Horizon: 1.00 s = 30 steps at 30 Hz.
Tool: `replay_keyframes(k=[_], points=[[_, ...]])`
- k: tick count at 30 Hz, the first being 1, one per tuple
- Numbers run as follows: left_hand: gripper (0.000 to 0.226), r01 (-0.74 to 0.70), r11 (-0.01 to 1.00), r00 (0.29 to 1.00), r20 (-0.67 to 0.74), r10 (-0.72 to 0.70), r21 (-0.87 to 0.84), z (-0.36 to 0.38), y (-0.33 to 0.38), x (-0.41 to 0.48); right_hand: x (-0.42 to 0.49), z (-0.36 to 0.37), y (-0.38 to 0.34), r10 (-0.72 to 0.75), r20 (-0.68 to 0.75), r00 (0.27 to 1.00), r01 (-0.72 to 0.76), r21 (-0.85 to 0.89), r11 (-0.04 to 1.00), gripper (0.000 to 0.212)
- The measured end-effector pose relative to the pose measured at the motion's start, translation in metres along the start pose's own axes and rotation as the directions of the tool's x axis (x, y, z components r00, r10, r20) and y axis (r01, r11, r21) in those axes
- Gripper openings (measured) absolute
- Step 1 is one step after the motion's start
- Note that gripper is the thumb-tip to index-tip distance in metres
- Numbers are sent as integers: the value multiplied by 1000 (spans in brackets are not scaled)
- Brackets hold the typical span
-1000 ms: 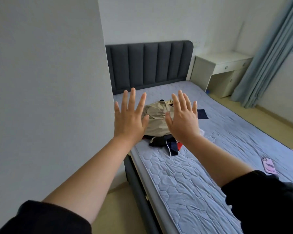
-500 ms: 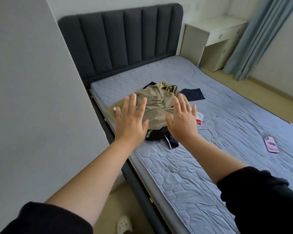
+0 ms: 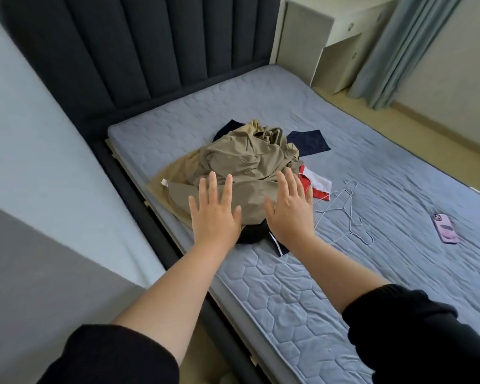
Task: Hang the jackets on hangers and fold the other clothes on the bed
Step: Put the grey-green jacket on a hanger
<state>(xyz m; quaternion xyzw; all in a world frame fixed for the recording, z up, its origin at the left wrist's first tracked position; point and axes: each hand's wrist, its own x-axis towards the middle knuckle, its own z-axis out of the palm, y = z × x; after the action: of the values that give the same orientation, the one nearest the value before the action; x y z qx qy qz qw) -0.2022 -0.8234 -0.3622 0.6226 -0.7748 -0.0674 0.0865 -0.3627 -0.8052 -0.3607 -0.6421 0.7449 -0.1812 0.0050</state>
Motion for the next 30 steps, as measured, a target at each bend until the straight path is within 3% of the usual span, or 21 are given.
replay_keyframes(k=[5,16,21,23,27,29,30], points=[[70,59,998,998,-1,-59,-8,76,-11,21,23,81,32,38,65,997,-40,19,999,64],[68,128,992,990,-66,-127,16,243,-42,43,64,258,89,87,251,964,-88,-9,996,95],[68,171,985,981,-94,-167,36,295,-30,43,83,303,124,13,400,916,64,-179,982,107],[68,196,980,976,-108,-191,41,303,-19,39,97,313,131,-71,418,906,200,-273,941,96],[68,250,968,947,-204,-247,-11,308,11,18,114,318,140,-252,331,910,365,-346,864,45],[69,312,948,926,-202,-317,-62,312,32,3,109,320,150,-318,341,885,413,-254,875,33],[69,330,942,922,-189,-337,-67,315,42,-1,104,319,156,-335,359,871,399,-117,910,25]])
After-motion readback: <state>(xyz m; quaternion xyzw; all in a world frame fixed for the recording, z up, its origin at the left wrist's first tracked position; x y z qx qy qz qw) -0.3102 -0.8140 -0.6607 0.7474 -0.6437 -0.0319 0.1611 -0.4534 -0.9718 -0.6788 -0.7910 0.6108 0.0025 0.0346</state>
